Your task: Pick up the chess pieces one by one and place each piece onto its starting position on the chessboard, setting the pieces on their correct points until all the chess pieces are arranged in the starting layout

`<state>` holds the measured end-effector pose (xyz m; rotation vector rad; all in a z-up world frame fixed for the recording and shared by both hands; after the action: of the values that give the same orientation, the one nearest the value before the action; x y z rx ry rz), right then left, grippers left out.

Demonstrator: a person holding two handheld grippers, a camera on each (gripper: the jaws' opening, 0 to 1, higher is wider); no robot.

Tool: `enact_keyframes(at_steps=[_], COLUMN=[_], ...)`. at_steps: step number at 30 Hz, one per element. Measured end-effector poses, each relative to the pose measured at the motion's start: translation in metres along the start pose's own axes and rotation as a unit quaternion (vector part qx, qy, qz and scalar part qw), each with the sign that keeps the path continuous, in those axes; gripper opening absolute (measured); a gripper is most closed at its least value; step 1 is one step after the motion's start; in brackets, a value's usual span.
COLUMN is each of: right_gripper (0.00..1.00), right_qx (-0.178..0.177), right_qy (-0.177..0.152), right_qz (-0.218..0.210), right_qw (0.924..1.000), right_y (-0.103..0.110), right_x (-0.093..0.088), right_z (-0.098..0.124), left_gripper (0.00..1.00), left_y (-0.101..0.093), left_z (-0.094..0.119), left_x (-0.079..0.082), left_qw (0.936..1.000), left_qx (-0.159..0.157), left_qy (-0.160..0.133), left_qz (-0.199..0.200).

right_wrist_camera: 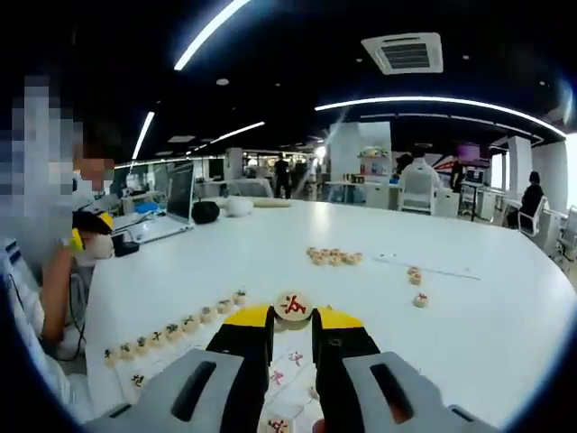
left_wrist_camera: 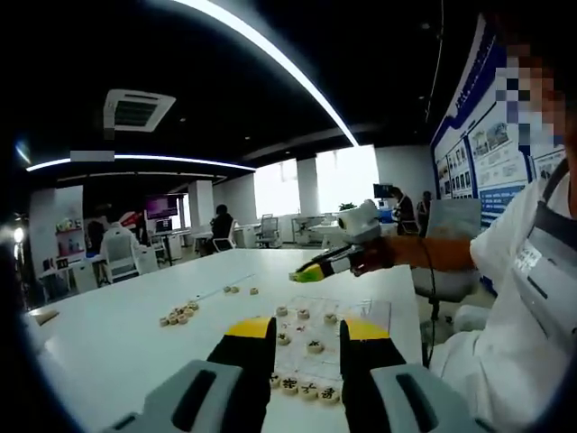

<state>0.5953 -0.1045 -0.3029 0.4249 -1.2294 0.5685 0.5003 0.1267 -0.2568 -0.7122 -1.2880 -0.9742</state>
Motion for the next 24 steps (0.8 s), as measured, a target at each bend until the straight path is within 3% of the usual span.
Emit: enact_keyframes(at_steps=[9, 13, 17, 19, 24], right_gripper=[0.19, 0.19, 0.19, 0.19, 0.19], right_qx=[0.003, -0.002, -0.004, 0.007, 0.032], right_qy=[0.025, 0.041, 0.074, 0.099, 0.142], right_qz=[0.031, 0.021, 0.021, 0.036, 0.025], right_qw=[0.9992, 0.9989, 0.997, 0.9944, 0.989], right_y=[0.016, 0.016, 0.015, 0.02, 0.035], right_x=[-0.029, -0.042, -0.059, -0.072, -0.097], right_z=[0.023, 0.031, 0.035, 0.039, 0.046], left_gripper=[0.3, 0.3, 0.3, 0.3, 0.3], left_y=[0.002, 0.0, 0.0, 0.002, 0.001], left_z=[0.001, 0.0, 0.0, 0.001, 0.0], left_x=[0.0, 0.0, -0.001, -0.001, -0.001], left_qw=[1.0, 1.0, 1.0, 1.0, 1.0], left_qx=[0.003, -0.001, -0.001, 0.002, 0.001], left_qy=[0.0, -0.001, 0.0, 0.0, 0.001], left_qz=[0.002, -0.001, 0.0, 0.002, 0.002])
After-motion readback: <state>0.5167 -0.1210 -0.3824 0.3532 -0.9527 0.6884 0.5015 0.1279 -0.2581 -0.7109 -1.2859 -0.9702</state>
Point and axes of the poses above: the point that each gripper's makers call its tool centre point, and the gripper's own axes: z roughly backward along the fingers, y roughly to its left, x roughly out of its top, the point moved 2 cm from there along z, roughly backward along the fingers, and after that the axes turned 2 degrees about y, right-handed, at the moved point
